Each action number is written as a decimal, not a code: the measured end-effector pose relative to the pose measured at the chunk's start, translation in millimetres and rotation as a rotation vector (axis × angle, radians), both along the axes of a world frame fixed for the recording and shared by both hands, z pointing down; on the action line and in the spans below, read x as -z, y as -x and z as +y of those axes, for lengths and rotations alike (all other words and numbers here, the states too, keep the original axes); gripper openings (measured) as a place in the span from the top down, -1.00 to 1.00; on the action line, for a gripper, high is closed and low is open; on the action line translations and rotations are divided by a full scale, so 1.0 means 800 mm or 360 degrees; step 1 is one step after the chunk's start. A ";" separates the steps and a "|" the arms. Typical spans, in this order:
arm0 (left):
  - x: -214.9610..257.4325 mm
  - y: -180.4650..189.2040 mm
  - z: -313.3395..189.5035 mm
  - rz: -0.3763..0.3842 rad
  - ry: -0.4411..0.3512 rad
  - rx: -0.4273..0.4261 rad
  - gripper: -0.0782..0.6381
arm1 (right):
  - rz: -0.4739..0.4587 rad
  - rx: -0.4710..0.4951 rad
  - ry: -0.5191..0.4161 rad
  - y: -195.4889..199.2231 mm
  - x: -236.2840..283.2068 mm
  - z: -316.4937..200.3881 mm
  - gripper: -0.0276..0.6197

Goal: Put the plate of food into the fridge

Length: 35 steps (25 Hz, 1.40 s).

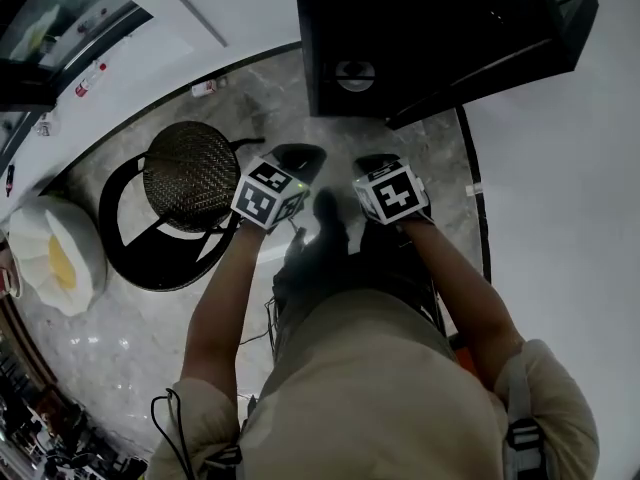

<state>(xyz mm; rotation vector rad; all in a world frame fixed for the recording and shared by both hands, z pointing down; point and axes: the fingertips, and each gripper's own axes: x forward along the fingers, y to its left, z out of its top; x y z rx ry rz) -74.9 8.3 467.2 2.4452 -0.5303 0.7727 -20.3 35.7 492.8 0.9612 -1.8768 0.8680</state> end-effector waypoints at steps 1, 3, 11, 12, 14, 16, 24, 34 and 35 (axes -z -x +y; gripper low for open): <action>0.002 0.000 0.003 0.0000 0.0000 -0.0001 0.75 | 0.0012 0.0029 -0.0008 0.003 0.003 0.003 0.84; 0.004 0.001 0.006 -0.0013 -0.0008 -0.0004 0.75 | 0.0034 0.0107 -0.0031 0.009 0.009 0.006 0.84; 0.007 0.009 0.011 -0.0072 -0.0039 0.0087 0.75 | 0.0022 0.0348 -0.0046 0.031 0.019 0.024 0.84; 0.008 0.010 0.012 -0.0079 -0.0039 0.0095 0.75 | 0.0009 0.0363 -0.0035 0.032 0.019 0.028 0.84; 0.011 0.009 0.015 -0.0086 -0.0041 0.0109 0.75 | 0.0006 0.0388 -0.0036 0.030 0.021 0.034 0.84; 0.015 0.005 0.015 -0.0094 -0.0047 0.0126 0.75 | -0.0003 0.0403 -0.0040 0.025 0.024 0.036 0.84; 0.028 -0.017 0.005 -0.0119 -0.0081 0.0166 0.75 | -0.0029 0.0432 -0.0042 0.000 0.030 0.025 0.84; 0.041 -0.035 -0.001 -0.0175 -0.0124 0.0220 0.75 | -0.0053 0.0545 -0.0071 -0.017 0.041 0.011 0.84; 0.042 -0.037 -0.001 -0.0177 -0.0125 0.0227 0.75 | -0.0054 0.0556 -0.0074 -0.019 0.043 0.011 0.84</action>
